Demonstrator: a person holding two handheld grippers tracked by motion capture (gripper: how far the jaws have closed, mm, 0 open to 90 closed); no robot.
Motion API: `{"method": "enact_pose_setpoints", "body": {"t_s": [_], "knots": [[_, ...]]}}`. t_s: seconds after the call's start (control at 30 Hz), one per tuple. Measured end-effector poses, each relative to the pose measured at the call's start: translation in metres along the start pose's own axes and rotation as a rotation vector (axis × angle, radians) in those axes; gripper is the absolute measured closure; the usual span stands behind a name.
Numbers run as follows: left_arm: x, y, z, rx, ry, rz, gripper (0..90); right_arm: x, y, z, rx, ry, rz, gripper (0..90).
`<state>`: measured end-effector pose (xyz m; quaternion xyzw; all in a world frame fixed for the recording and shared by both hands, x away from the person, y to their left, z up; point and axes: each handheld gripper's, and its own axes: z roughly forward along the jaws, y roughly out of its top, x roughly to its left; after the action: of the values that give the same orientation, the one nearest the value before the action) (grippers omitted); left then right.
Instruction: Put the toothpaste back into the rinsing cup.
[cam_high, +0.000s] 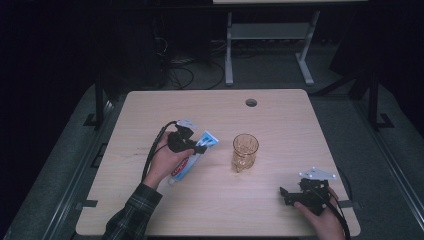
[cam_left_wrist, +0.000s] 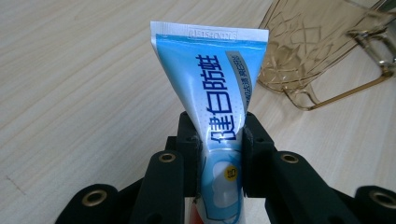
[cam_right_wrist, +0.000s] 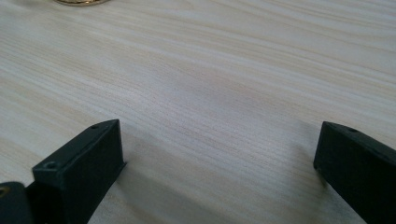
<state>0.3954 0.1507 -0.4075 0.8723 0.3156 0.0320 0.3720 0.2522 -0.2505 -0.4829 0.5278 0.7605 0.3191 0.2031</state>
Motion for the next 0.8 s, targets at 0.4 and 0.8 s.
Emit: {"method": "enact_pose_setpoints", "body": {"t_s": [0.4, 0.8], "knots": [[0.002, 0.000, -0.023, -0.089, -0.052, 0.008, 73.1, 0.000, 0.000, 0.000, 0.000, 0.000, 0.000, 0.7], [0.000, 0.002, -0.039, -0.197, -0.106, 0.061, 72.9, 0.000, 0.000, 0.000, 0.000, 0.000, 0.000, 0.7]]}}
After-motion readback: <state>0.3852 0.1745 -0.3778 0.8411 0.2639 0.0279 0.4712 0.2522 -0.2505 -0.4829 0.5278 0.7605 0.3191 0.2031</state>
